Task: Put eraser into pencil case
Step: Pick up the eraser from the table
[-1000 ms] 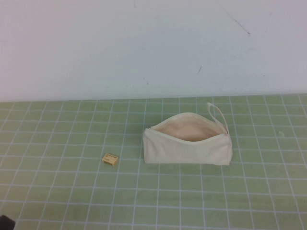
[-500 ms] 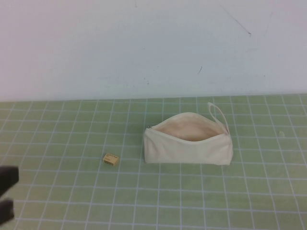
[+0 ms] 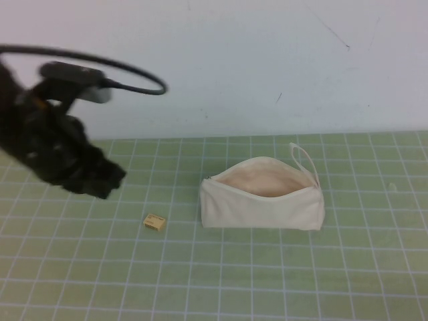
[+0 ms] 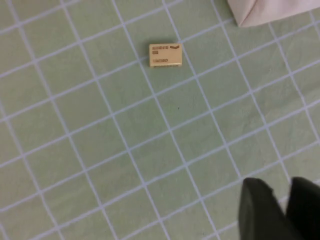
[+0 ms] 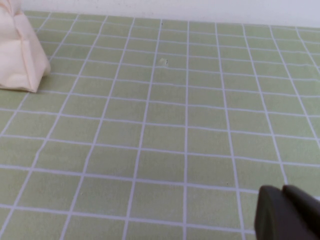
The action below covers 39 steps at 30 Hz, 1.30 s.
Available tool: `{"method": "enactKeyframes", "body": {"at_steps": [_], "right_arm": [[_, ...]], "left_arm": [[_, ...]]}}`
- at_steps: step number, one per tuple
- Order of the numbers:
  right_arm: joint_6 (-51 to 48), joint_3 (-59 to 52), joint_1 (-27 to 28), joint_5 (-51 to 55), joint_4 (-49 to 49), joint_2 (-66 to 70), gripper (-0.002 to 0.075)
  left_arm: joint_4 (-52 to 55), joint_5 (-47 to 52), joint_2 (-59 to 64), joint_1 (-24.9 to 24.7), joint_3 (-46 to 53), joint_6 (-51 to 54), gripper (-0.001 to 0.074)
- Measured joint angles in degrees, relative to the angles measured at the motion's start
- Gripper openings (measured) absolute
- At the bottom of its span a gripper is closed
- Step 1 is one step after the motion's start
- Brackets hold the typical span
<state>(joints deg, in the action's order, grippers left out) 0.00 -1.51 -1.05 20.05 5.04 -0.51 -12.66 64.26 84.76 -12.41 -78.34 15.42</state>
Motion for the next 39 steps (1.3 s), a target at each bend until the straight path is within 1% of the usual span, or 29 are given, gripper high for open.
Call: {"method": "enactKeyframes", "body": {"at_steps": [1,4,5,7,8,11,15,22,39], "right_arm": [[0.0,0.1,0.0,0.0,0.0,0.0,-0.0001],[0.0,0.1,0.0,0.0,0.0,0.0,-0.0001],[0.0,0.1,0.0,0.0,0.0,0.0,-0.0001],[0.0,0.1,0.0,0.0,0.0,0.0,-0.0001],[0.0,0.1,0.0,0.0,0.0,0.0,-0.0001],[0.0,0.1,0.0,0.0,0.0,0.0,-0.0001],[0.0,0.1,0.0,0.0,0.0,0.0,-0.0001],[0.0,0.1,0.0,0.0,0.0,0.0,-0.0001],[0.0,0.1,0.0,0.0,0.0,0.0,-0.0001]], "left_arm": [[0.4,1.7,5.9,-0.8,-4.0,0.0,0.0164],[1.2,3.0,14.4,-2.4,-9.4,0.0,0.0342],[1.8,3.2,17.4,-3.0,-11.1,0.0,0.0391],[2.9,3.5,23.0,-4.1,-14.4,0.0,0.0443],[3.5,3.6,25.6,-4.6,-15.9,0.0,0.0458],[4.7,3.4,31.9,-5.2,-19.5,0.0,0.0476],[5.7,0.8,36.5,-5.5,-21.1,0.0,0.0482],[6.9,-4.6,37.1,-5.5,-21.3,0.0,0.0483],[8.0,-4.2,41.9,-5.5,-21.3,-1.0,0.0483]]}}
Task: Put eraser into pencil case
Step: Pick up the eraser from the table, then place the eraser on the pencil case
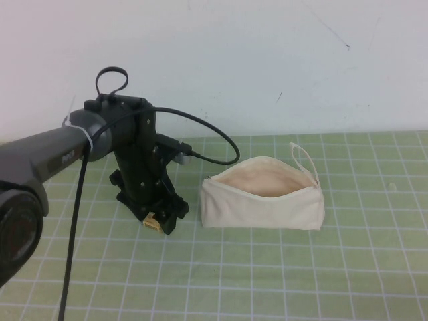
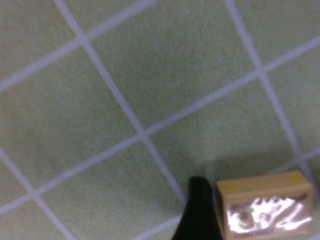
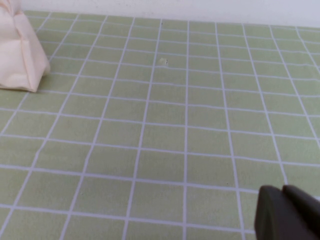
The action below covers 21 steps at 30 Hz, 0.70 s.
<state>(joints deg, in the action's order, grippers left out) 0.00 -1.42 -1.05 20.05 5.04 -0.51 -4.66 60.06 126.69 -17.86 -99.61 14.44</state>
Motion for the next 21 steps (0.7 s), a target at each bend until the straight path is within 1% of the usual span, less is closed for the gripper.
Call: {"method": "enactKeyframes", "body": {"at_steps": [2,5,6,7,12,15,18,21], "right_arm": [[0.0,0.0,0.0,0.0,0.0,0.0,-0.0001],[0.0,0.0,0.0,0.0,0.0,0.0,-0.0001],[0.0,0.0,0.0,0.0,0.0,0.0,-0.0001],[0.0,0.0,0.0,0.0,0.0,0.0,-0.0001],[0.0,0.0,0.0,0.0,0.0,0.0,-0.0001],[0.0,0.0,0.0,0.0,0.0,0.0,-0.0001],[0.0,0.0,0.0,0.0,0.0,0.0,-0.0001],[0.0,0.0,0.0,0.0,0.0,0.0,-0.0001]], "left_arm": [[0.3,0.4,0.7,0.0,0.0,-1.0,0.0456],[0.4,0.4,0.7,0.0,-0.1,-1.6,0.0348],[0.4,0.4,0.7,0.0,-0.1,-1.8,0.0298],[0.4,0.4,0.7,0.0,-0.1,-2.0,0.0283],[0.3,1.1,0.1,0.1,-0.2,-2.8,0.0283],[0.7,1.1,-3.1,0.1,-0.2,-3.5,0.0283],[-0.3,0.7,-9.9,0.1,-0.2,-3.7,0.0283],[-5.6,-0.6,-17.2,0.0,-0.2,-2.7,0.0283]]}}
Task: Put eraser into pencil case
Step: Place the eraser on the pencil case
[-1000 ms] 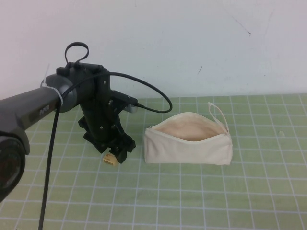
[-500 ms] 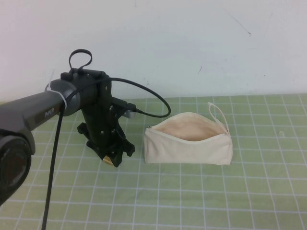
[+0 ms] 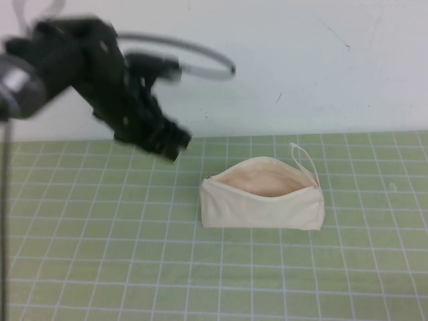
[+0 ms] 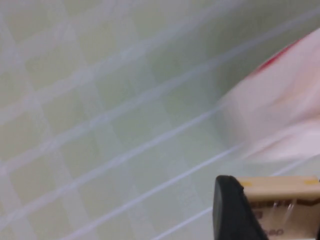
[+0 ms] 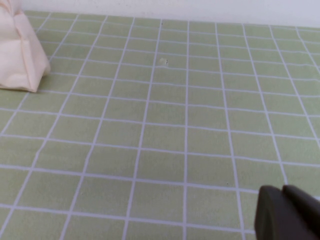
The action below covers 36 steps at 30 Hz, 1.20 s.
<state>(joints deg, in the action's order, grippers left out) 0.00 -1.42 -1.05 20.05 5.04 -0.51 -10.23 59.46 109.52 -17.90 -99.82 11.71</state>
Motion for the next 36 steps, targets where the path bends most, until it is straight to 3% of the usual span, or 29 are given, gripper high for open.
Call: {"method": "enactKeyframes", "body": {"at_steps": [7,15,24,31,33,36], "right_arm": [[0.0,0.0,0.0,0.0,0.0,0.0,-0.0001],[0.0,0.0,0.0,0.0,0.0,0.0,-0.0001],[0.0,0.0,0.0,0.0,0.0,0.0,-0.0001],[0.0,0.0,0.0,0.0,0.0,0.0,-0.0001],[0.0,0.0,0.0,0.0,0.0,0.0,-0.0001],[0.0,0.0,0.0,0.0,0.0,0.0,-0.0001]], "left_arm": [[-15.0,-8.8,-7.4,-5.8,-0.1,8.0,0.0283],[-17.5,-17.7,0.1,-13.1,-0.1,9.4,0.0283],[-17.4,-20.6,6.9,-13.4,-0.1,9.5,0.0285],[-16.5,-20.5,8.4,-13.4,-0.1,8.8,0.0395],[-15.8,-19.8,7.7,-13.2,-0.1,7.6,0.0382],[-13.8,-18.5,4.8,-12.8,-0.1,6.8,0.0291]]}}
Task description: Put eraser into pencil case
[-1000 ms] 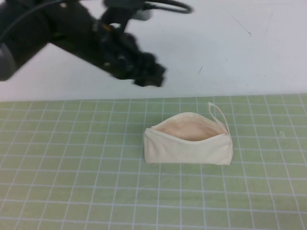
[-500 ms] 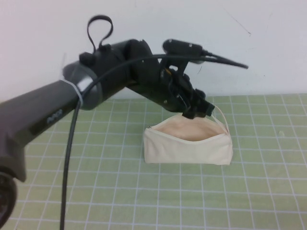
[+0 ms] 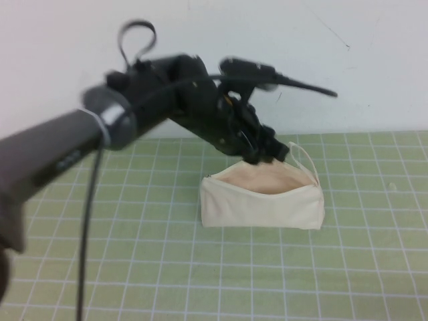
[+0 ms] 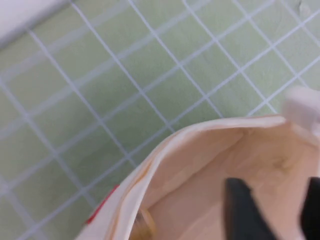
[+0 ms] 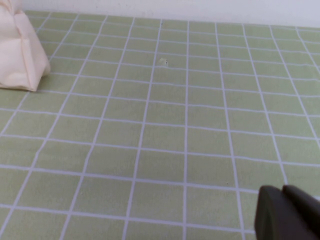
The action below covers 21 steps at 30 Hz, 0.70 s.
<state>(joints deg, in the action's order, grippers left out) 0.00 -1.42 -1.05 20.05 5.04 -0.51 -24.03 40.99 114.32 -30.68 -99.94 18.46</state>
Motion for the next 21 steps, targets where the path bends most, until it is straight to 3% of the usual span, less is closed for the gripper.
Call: {"method": "enactKeyframes", "body": {"at_steps": [3,6,11,21], "right_arm": [[0.0,0.0,0.0,0.0,0.0,0.0,-0.0001],[0.0,0.0,0.0,0.0,0.0,0.0,-0.0001],[0.0,0.0,0.0,0.0,0.0,0.0,-0.0001],[0.0,0.0,0.0,0.0,0.0,0.0,-0.0001]], "left_arm": [[3.6,2.4,-4.6,0.1,0.0,-0.2,0.0124],[6.4,4.6,-10.5,0.0,1.6,-0.2,0.0034],[6.9,3.3,-23.9,-0.7,12.7,-0.2,0.0006],[5.3,-9.2,-52.4,-0.7,42.3,-2.1,0.0]]}}
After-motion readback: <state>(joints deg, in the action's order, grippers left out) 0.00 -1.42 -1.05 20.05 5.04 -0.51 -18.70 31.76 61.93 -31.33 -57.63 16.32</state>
